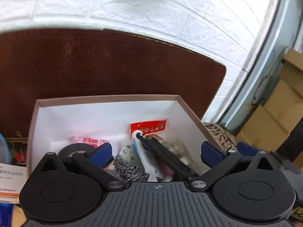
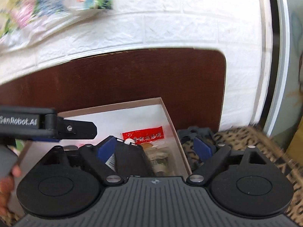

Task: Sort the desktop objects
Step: 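Carry the phone case over the cardboard box and open the left tool, then withdraw the left tool from the box back over the table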

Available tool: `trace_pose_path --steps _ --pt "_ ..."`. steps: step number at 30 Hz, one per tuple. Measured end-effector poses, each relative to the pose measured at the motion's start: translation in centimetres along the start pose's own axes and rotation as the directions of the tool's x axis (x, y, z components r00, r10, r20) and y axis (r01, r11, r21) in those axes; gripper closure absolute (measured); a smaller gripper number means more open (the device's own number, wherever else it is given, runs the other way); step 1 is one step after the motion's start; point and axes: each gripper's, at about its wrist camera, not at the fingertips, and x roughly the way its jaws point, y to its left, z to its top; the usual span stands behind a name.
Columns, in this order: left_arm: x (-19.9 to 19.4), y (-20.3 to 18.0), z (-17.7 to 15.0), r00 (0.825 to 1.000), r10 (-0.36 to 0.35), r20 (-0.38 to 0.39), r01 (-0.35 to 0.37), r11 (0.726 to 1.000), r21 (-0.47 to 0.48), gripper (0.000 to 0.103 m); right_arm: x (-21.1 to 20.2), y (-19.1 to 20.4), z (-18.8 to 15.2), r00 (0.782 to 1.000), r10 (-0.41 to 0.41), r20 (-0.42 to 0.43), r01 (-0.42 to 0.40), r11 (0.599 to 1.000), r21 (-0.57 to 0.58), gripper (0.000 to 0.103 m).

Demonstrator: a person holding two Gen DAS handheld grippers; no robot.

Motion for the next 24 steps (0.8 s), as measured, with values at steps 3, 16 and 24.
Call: trace_pose_path --steps 3,16,24 --pt "-1.6 -1.0 -1.0 0.999 0.032 0.032 -0.034 0.997 0.066 0.0 -1.3 0.8 -0.4 1.0 0.011 -0.005 -0.011 1.0 -0.017 0.005" --pt "-7.8 -2.8 -4.6 0.996 0.077 0.035 -0.081 0.988 0.129 0.0 -6.6 4.0 -2.5 0.998 0.047 -0.042 -0.05 0.997 -0.066 0.002" --pt "-12.1 -3.3 -7.3 0.994 0.089 0.055 -0.096 0.987 0.13 0.0 -10.8 5.9 -4.2 0.998 0.057 -0.008 -0.058 0.995 -0.08 0.001"
